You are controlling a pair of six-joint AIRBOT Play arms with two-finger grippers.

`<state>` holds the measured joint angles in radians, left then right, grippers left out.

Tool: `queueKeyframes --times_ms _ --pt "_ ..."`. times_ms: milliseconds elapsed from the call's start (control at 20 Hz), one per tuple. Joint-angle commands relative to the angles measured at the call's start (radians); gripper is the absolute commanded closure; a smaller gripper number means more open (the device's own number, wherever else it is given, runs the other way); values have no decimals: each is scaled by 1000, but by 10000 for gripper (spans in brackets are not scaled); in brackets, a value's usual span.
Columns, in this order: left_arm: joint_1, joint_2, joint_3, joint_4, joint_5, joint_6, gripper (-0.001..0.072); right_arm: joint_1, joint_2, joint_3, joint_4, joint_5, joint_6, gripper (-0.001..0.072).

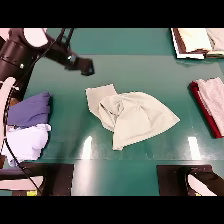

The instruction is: Fold the shirts.

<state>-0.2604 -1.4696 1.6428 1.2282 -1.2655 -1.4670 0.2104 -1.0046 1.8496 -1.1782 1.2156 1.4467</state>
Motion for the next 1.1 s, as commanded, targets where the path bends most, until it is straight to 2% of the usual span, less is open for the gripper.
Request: queueKeyframes --times_ms 0,200,350,400,450,700,750,800,850,950,1050 --pt "114 -1 -241 -62 41 -16 55 0 -2 -48 1 -2 1 692" --pt "113 -2 -502 -190 168 32 55 0 -3 -116 8 -11 8 692" --pt "112 -4 -618 -339 245 107 56 0 -3 -139 9 -32 12 692" --pt "105 -5 -637 -363 262 118 79 0 -5 -139 9 -31 12 692" --pt "92 -10 -640 -363 269 117 104 0 -5 -139 9 -31 12 692" --pt "3 -11 -640 -368 365 113 106 0 -5 -139 8 -18 12 692" --pt "3 -11 -640 -369 364 100 173 0 -5 -139 8 -3 12 692" --pt "8 -11 -638 -369 363 95 476 0 -5 -139 6 13 12 692" --pt "14 -11 -631 -367 359 97 681 0 -5 -139 4 32 12 692" --pt "46 0 -588 -359 321 96 684 -1 -5 -140 -10 97 25 692" --pt "91 37 -525 -325 299 96 684 -43 2 -188 -54 182 105 693"
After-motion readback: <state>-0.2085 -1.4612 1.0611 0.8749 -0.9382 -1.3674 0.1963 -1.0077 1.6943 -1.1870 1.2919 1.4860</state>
